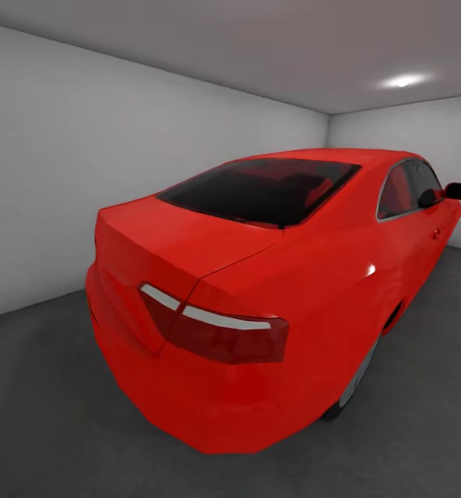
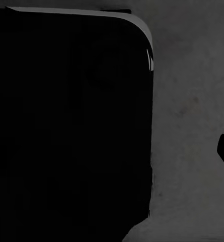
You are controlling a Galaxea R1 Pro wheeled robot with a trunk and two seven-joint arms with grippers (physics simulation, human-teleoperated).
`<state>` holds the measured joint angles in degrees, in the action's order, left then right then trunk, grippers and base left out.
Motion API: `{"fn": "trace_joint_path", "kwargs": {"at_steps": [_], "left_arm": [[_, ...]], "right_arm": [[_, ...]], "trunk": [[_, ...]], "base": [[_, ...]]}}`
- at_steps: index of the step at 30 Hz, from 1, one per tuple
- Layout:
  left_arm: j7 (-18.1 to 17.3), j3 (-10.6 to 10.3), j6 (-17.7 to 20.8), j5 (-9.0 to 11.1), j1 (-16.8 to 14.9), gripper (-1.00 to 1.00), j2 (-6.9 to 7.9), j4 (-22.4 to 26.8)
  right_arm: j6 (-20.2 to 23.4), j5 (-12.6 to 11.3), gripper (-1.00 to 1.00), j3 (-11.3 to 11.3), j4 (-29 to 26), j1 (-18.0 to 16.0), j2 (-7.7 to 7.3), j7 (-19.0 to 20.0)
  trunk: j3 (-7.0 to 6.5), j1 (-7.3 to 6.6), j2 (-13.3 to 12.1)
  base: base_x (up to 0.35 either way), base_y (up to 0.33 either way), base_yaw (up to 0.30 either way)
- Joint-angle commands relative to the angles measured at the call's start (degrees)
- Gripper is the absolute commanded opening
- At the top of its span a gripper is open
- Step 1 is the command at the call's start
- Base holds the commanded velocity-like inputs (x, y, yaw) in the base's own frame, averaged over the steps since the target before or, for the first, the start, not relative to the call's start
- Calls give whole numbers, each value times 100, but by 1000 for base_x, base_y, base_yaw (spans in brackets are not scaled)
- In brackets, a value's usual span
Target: Move the two storage containers from the living room to the garage. In the garage, place one container on the floor and stack the other container on top of it (either order is fine).
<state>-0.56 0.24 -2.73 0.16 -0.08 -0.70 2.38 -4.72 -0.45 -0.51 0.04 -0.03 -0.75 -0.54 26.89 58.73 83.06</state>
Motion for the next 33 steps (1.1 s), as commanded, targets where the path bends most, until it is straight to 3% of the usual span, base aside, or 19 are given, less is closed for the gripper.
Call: {"fn": "trace_joint_path", "kwargs": {"at_steps": [1,9,33], "left_arm": [[-6,3,-17,2,-1,100,1,-1],[-6,3,-17,-6,-1,100,0,-1],[-6,3,-17,-7,-1,100,0,-1]], "right_arm": [[-82,-17,100,-7,2,0,-9,-3],[-372,-53,100,7,4,3,-28,13],[-365,-38,100,38,4,3,-28,-13]], "trunk": [[4,0,2],[4,0,2],[-39,0,2]], "base": [[0,0,-300],[0,0,-300],[0,0,-276]]}}
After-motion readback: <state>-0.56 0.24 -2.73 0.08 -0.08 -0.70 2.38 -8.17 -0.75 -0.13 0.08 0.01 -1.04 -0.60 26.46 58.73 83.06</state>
